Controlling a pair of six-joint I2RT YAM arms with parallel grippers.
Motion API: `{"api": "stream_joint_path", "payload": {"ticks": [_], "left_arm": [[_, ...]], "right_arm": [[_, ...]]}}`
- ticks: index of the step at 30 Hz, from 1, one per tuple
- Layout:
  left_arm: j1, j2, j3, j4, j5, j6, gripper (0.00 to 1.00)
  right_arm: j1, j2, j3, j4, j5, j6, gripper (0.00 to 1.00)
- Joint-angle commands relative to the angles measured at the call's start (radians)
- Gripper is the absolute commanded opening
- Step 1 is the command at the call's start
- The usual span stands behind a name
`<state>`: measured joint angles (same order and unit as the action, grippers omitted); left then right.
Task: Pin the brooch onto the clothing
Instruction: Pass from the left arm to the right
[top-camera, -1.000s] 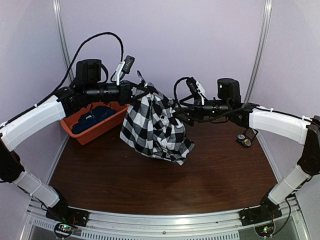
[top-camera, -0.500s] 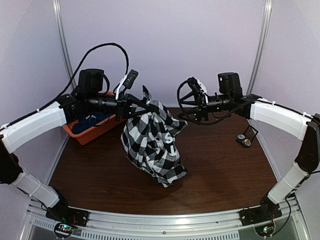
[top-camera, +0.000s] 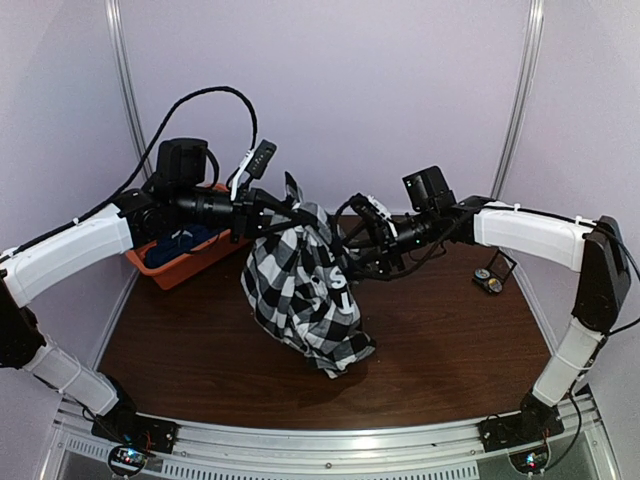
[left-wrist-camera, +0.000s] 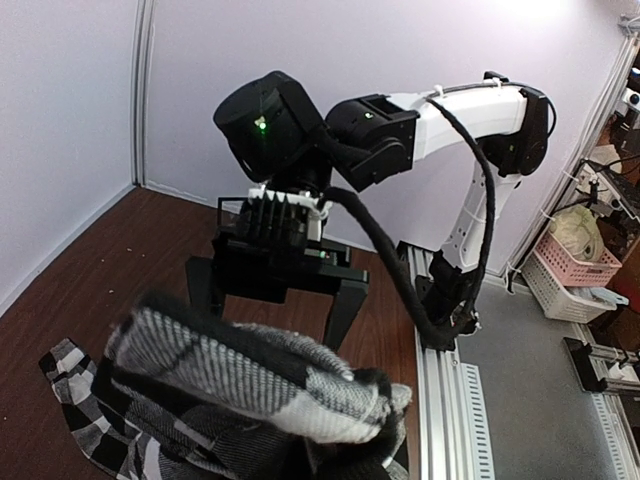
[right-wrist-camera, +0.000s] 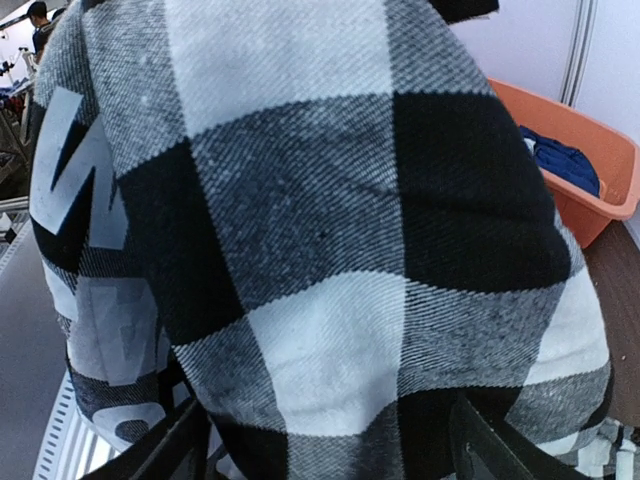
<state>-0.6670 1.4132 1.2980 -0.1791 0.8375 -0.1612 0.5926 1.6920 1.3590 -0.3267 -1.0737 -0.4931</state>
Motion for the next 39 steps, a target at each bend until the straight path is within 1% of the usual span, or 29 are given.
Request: {"api": "stream_joint_path", "payload": {"ticks": [1,3,4,5,6,7,8,9,10,11,12,14,16,17,18,19,20,23,26,29,30,31,33,34,35,37,39], "left_arm": [[0.0,-0.018,-0.002,0.081,0.0,0.025,0.0],[0.0,-0.02,-0.005,0.085,-0.008,0.025,0.0],[0.0,-0.02,-0.007,0.085,-0.01,0.025,0.0],[0.0,-0.02,-0.009,0.09,-0.008,0.024,0.0],[0.0,-0.019,-0.011,0.094,-0.004,0.022,0.0],[0.0,-0.018,-0.012,0.097,-0.001,0.022,0.0],[0.0,-0.017,-0.012,0.098,0.004,0.022,0.0],[0.0,-0.017,-0.012,0.1,0.006,0.022,0.0],[0.0,-0.017,-0.012,0.1,0.006,0.022,0.0],[0.0,-0.018,-0.012,0.097,0.006,0.022,0.0],[0.0,-0.02,-0.014,0.092,0.003,0.022,0.06],[0.0,-0.03,-0.016,0.068,-0.032,0.026,0.35],[0.0,-0.051,-0.024,0.037,-0.108,0.035,0.69],[0.0,-0.067,-0.034,0.028,-0.155,0.037,0.84],[0.001,-0.084,-0.046,0.02,-0.2,0.041,0.95],[0.002,-0.106,-0.059,0.017,-0.251,0.042,0.97],[0.004,-0.121,-0.073,0.018,-0.291,0.042,0.98],[0.014,-0.136,-0.116,0.044,-0.385,0.022,0.98],[0.021,-0.101,-0.122,0.034,-0.519,-0.026,0.98],[0.023,-0.058,-0.117,0.022,-0.611,-0.079,0.98],[0.023,-0.047,-0.117,0.018,-0.671,-0.1,0.93],[0.023,-0.037,-0.117,0.011,-0.715,-0.118,0.83],[0.023,-0.027,-0.119,-0.005,-0.804,-0.15,0.59],[0.023,-0.026,-0.122,-0.008,-0.82,-0.161,0.52],[0.023,-0.028,-0.128,-0.004,-0.823,-0.166,0.51],[0.023,-0.036,-0.143,0.017,-0.822,-0.166,0.5],[0.023,-0.041,-0.155,0.042,-0.803,-0.161,0.55]], "right_arm": [[-0.001,-0.001,0.038,-0.158,-0.026,-0.105,0.9],[-0.001,-0.017,0.034,-0.165,-0.008,-0.109,0.9],[0.0,-0.018,0.033,-0.148,0.0,-0.096,0.88],[0.002,-0.015,0.032,-0.129,0.013,-0.075,0.84],[0.005,-0.008,0.034,-0.112,0.028,-0.057,0.77],[0.008,-0.001,0.039,-0.101,0.047,-0.046,0.68],[0.008,0.008,0.045,-0.091,0.054,-0.035,0.56],[0.008,0.016,0.052,-0.083,0.058,-0.026,0.39],[0.009,0.021,0.064,-0.083,0.07,-0.023,0.19],[0.008,0.022,0.077,-0.091,0.086,-0.024,0.03],[0.006,0.017,0.088,-0.101,0.112,-0.029,0.0],[-0.005,-0.017,0.1,-0.088,0.191,-0.005,0.0],[-0.031,-0.082,0.077,-0.012,0.273,0.06,0.0],[-0.044,-0.125,0.061,0.034,0.317,0.09,0.0],[-0.056,-0.166,0.044,0.077,0.36,0.111,0.0],[-0.062,-0.206,0.028,0.112,0.407,0.127,0.0],[-0.065,-0.24,0.018,0.137,0.452,0.13,0.0],[-0.065,-0.298,0.016,0.136,0.528,0.121,0.0],[-0.065,-0.323,0.006,0.124,0.562,0.103,0.0],[-0.066,-0.342,-0.012,0.124,0.598,0.095,0.0],[-0.065,-0.348,-0.016,0.124,0.611,0.094,0.0],[-0.066,-0.353,-0.018,0.124,0.626,0.096,0.0],[-0.066,-0.362,-0.022,0.13,0.656,0.103,0.0],[-0.065,-0.367,-0.024,0.136,0.673,0.108,0.0],[-0.065,-0.373,-0.026,0.141,0.692,0.112,0.0],[-0.065,-0.385,-0.03,0.148,0.703,0.115,0.0],[-0.065,-0.397,-0.033,0.158,0.682,0.116,0.0]]}}
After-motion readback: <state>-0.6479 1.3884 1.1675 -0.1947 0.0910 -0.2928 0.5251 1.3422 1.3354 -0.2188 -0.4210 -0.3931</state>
